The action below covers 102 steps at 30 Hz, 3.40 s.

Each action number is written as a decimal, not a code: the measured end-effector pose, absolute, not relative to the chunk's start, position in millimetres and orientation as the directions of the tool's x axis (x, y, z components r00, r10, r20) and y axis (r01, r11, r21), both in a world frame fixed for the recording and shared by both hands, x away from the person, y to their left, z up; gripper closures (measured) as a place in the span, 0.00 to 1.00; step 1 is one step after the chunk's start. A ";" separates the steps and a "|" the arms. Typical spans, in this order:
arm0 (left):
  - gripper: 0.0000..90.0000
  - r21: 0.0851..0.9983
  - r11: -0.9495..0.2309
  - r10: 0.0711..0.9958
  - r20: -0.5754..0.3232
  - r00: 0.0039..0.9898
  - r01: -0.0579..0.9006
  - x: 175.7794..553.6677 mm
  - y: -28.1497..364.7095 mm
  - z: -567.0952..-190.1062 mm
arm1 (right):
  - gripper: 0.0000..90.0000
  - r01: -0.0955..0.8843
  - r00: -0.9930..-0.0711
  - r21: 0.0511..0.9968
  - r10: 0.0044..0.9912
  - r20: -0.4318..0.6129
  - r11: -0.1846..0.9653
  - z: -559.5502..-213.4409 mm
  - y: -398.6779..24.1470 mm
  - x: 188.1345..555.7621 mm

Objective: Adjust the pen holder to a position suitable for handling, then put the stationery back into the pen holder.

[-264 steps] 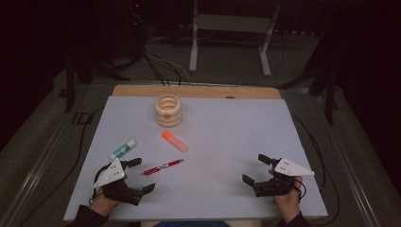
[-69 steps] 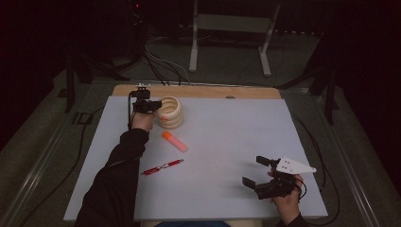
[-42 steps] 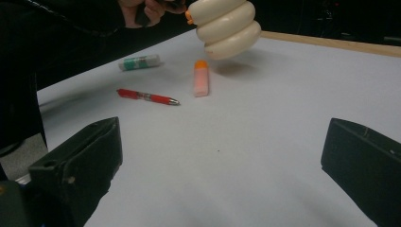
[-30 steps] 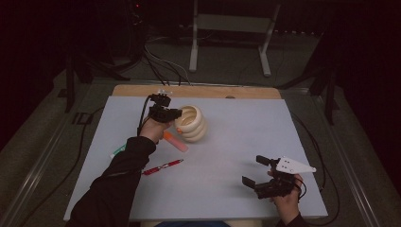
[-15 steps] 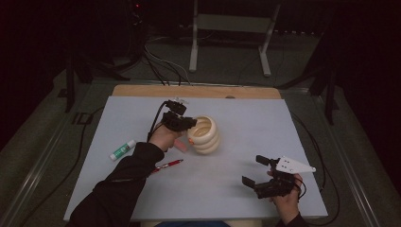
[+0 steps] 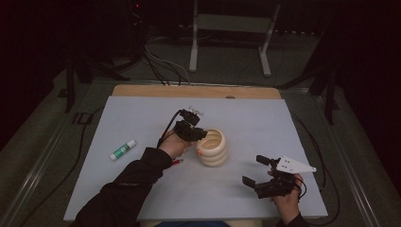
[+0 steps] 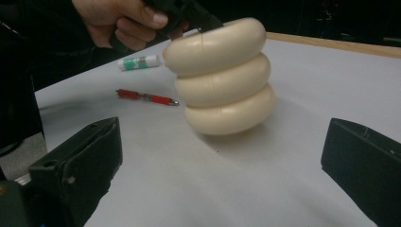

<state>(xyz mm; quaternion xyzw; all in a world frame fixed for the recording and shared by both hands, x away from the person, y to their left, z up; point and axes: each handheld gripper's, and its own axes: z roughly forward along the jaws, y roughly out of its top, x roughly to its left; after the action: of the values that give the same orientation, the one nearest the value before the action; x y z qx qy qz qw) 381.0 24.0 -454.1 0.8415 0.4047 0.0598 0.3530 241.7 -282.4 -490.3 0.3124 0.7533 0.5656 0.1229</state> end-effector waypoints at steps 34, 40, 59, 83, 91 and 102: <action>0.52 0.694 -0.448 0.609 -0.224 0.760 0.564 373.3 13.0 -438.2 | 0.00 0.330 -0.774 0.930 0.610 0.167 0.165 -489.9 -282.9 241.7; 0.44 0.715 -0.452 0.597 -0.203 0.776 0.534 370.9 19.1 -429.2 | 0.00 0.330 -0.774 0.930 0.610 0.167 0.164 -490.0 -282.6 241.8; 0.09 0.810 -0.394 0.488 -0.217 0.846 0.435 362.2 61.2 -416.8 | 0.00 0.268 -0.761 0.953 0.637 0.122 0.138 -484.8 -276.5 244.0; 0.03 0.875 -0.357 0.478 -0.130 0.869 0.328 334.1 127.1 -429.5 | 0.00 0.244 -0.786 0.966 0.602 0.142 0.091 -453.0 -265.8 252.3; 0.03 0.886 -0.366 0.461 -0.093 0.882 0.285 317.5 146.3 -432.7 | 0.00 0.233 -0.781 0.968 0.611 0.129 0.093 -452.1 -267.0 251.8; 0.03 0.905 -0.349 0.468 -0.055 0.882 0.242 298.9 166.9 -441.1 | 0.00 0.230 -0.790 0.968 0.600 0.125 0.102 -453.5 -264.6 250.1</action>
<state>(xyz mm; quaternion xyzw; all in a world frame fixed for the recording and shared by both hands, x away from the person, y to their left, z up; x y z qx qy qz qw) 298.9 166.9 -441.1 0.8143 0.2181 0.1072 0.5271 250.1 -264.6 -453.5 0.2859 0.7266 0.6059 0.1527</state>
